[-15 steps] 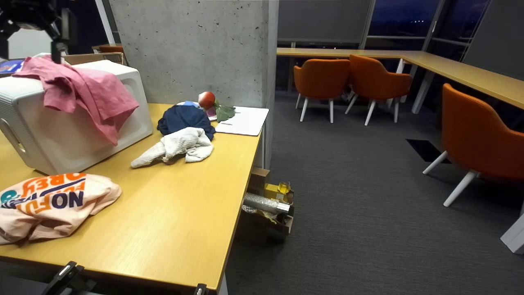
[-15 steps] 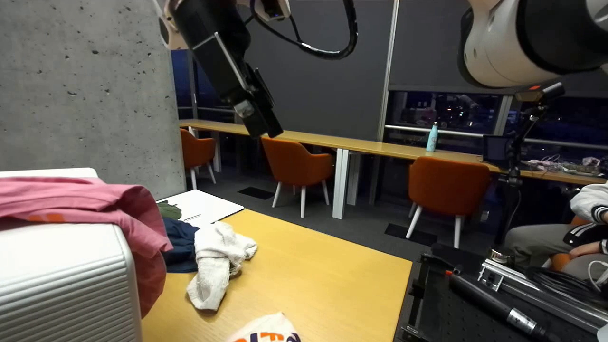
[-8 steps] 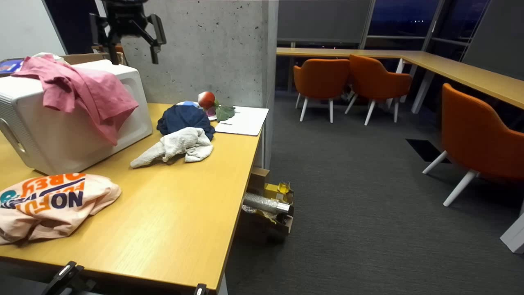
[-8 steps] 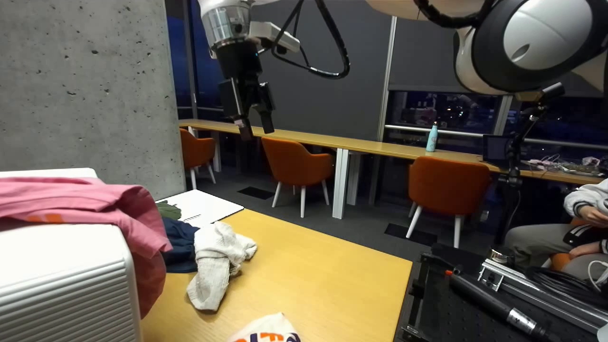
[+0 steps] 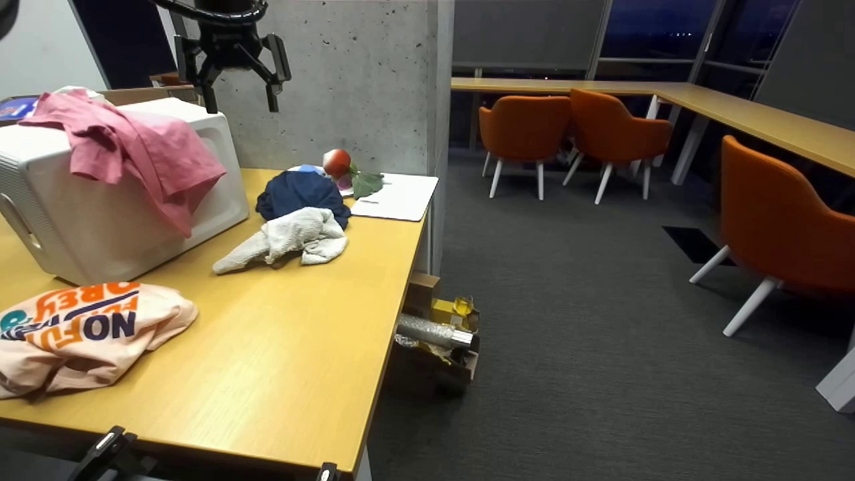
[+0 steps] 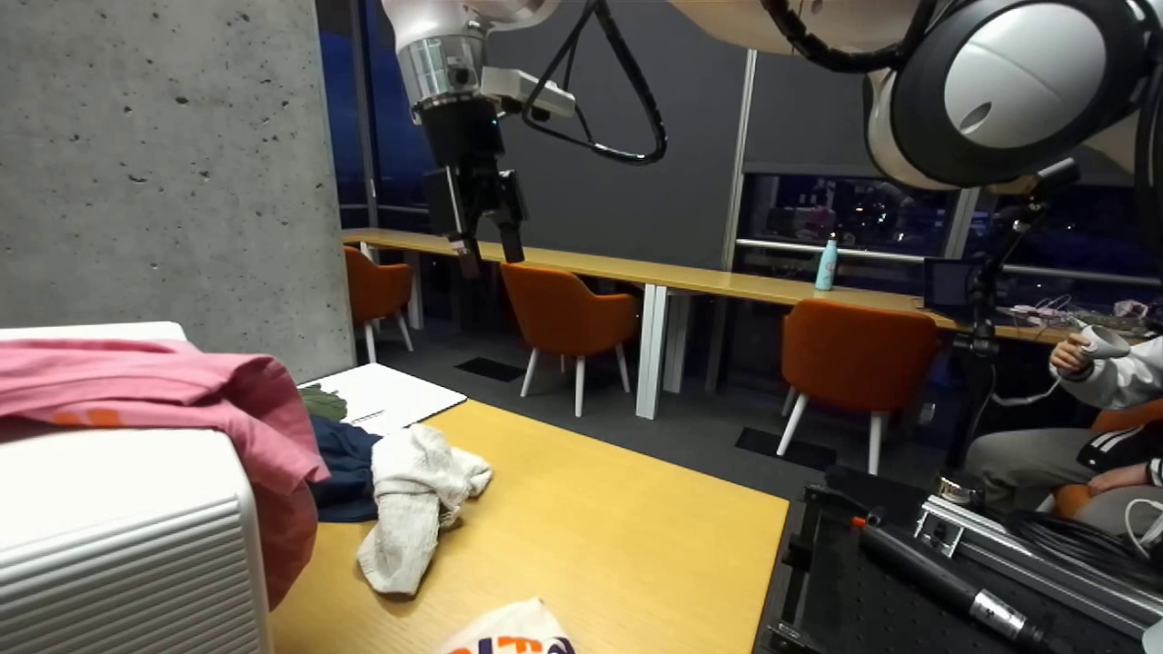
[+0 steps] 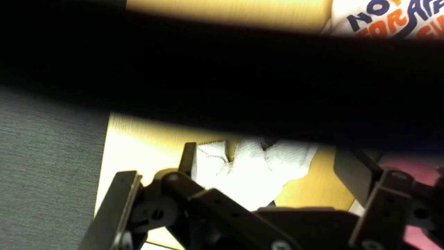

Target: Put the pink shirt on the left and the white towel on the right

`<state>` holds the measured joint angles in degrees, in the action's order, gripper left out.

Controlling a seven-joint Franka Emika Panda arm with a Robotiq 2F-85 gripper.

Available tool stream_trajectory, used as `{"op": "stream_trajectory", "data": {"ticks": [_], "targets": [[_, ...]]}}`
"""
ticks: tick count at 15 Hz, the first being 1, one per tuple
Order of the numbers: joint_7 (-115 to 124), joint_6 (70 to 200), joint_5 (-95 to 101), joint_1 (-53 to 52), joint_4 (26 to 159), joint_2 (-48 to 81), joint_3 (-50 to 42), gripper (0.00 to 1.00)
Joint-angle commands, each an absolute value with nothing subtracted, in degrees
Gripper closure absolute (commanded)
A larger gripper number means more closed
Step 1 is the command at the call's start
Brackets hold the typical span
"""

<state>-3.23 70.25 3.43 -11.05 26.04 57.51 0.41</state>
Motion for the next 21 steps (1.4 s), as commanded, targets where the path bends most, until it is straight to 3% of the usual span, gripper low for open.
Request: {"op": "stream_trajectory", "data": {"ticks": [1, 13, 21], "targets": [[-2.77, 74.49, 4.03, -10.72, 24.60, 62.06, 0.06, 0.00], [-0.80, 96.86, 5.05, -13.73, 24.78, 75.22, -0.95, 0.00], [0.37, 101.20, 4.90, -14.08, 24.77, 80.16, -1.04, 0.02]]}}
